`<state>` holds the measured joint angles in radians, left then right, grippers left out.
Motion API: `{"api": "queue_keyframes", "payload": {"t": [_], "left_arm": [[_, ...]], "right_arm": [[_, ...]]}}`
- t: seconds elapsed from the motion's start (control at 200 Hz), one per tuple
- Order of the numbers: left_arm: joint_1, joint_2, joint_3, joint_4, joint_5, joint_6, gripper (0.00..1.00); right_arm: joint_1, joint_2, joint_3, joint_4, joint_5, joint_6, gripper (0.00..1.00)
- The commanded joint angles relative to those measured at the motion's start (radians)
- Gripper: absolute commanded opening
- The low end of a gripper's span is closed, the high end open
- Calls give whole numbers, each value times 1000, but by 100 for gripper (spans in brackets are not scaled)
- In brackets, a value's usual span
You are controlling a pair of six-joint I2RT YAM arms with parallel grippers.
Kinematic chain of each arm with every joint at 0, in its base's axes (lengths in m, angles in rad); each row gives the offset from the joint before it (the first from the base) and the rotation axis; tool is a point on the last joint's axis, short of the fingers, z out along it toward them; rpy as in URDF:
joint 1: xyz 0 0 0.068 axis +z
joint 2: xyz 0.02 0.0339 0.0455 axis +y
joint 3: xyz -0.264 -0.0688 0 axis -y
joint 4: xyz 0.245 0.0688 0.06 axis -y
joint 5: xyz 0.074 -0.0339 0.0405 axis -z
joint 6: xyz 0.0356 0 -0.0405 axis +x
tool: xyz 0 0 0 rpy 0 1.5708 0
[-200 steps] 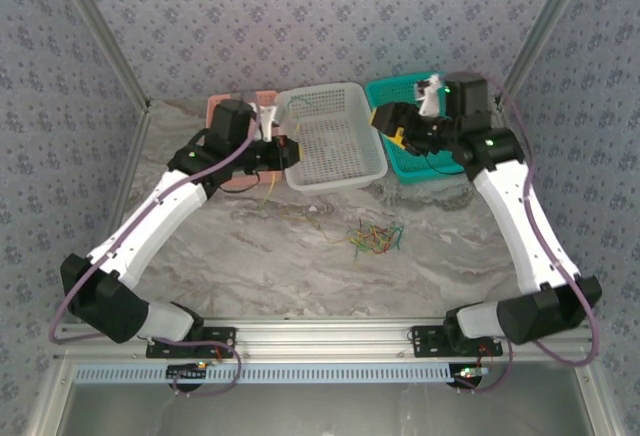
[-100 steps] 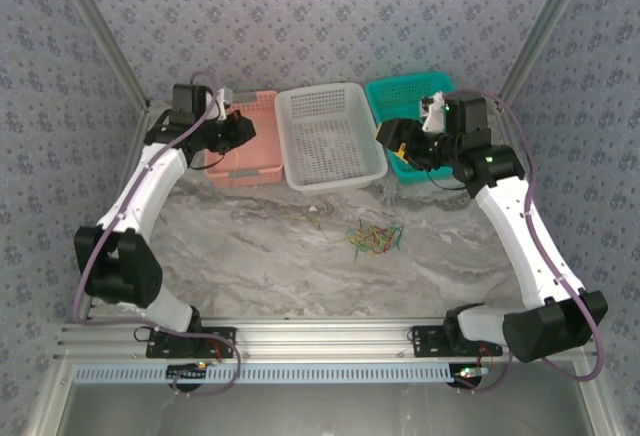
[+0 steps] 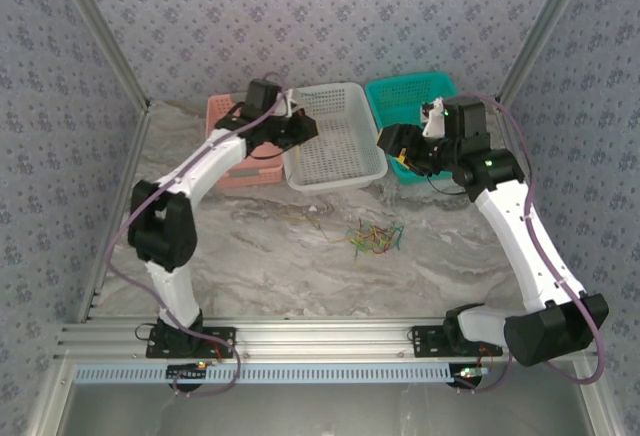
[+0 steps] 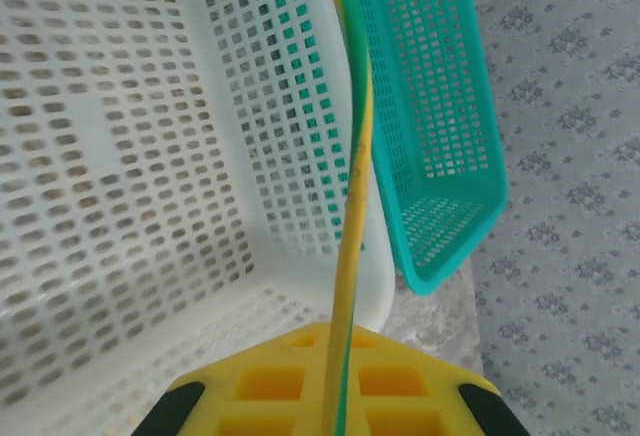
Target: Untangle the cables
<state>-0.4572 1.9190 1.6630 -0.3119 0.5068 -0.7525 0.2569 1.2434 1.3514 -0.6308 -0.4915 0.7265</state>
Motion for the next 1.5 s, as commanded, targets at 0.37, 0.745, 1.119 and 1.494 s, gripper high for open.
{"api": "queue_keyframes", "payload": {"t": [0.37,0.745,1.119,1.494], "left_arm": [[-47,201,307,-34,-162,-4,65],[-41,-181,-21,-145,-342,22,52],[-145,-550,-523,-245,-282,-168,48],[-300,-521,-810,89,-266,-581,63]], "right_arm": [[-20,-135,-92,-91,35,-6,63],[-15,-255,-255,-181,95,-21,59],[174,-321,-447,-217,209,20,51],[275,-224,-567,-80,215,92,59]]}}
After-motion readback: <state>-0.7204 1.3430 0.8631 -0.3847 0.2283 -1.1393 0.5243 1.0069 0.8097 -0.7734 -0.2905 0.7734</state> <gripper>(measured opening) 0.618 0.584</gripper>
